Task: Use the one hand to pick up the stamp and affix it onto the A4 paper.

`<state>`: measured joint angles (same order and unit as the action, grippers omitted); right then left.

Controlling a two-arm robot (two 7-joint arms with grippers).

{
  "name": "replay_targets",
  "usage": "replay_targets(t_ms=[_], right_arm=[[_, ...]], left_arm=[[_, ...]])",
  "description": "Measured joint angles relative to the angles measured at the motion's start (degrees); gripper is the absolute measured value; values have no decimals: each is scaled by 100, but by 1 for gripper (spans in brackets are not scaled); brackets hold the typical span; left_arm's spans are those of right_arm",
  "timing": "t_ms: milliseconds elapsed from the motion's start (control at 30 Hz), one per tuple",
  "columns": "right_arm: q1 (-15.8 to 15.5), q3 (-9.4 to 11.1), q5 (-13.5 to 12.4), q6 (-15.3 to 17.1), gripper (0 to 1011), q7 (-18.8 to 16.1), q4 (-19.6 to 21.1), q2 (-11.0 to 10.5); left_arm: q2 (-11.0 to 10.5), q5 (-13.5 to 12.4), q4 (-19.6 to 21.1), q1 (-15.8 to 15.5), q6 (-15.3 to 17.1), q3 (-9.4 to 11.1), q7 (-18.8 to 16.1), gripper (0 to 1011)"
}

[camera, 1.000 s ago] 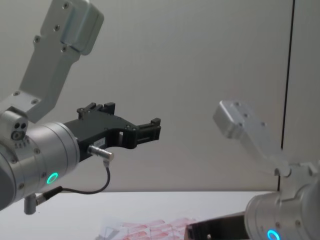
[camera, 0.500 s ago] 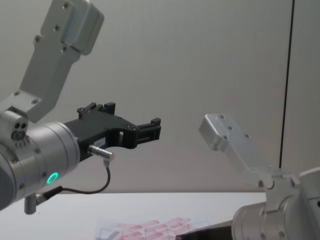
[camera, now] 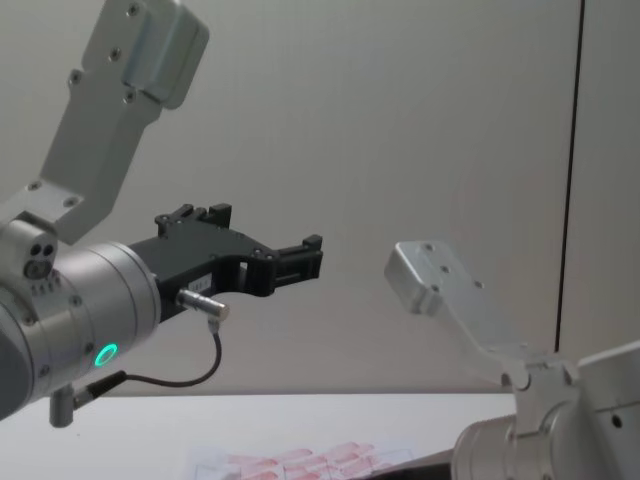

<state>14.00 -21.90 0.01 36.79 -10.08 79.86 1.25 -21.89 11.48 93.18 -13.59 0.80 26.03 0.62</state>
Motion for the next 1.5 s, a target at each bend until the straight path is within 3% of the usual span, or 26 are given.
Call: replay_targets(t_ms=[1100, 1500], right_arm=[[96, -67, 377, -6, 206, -159, -173, 45], [-61, 22, 364, -201, 206, -68, 478, -90]], left_arm=[[0, 0, 0, 0, 0, 0, 0, 1001], [0, 0, 0, 0, 0, 0, 1, 1001]])
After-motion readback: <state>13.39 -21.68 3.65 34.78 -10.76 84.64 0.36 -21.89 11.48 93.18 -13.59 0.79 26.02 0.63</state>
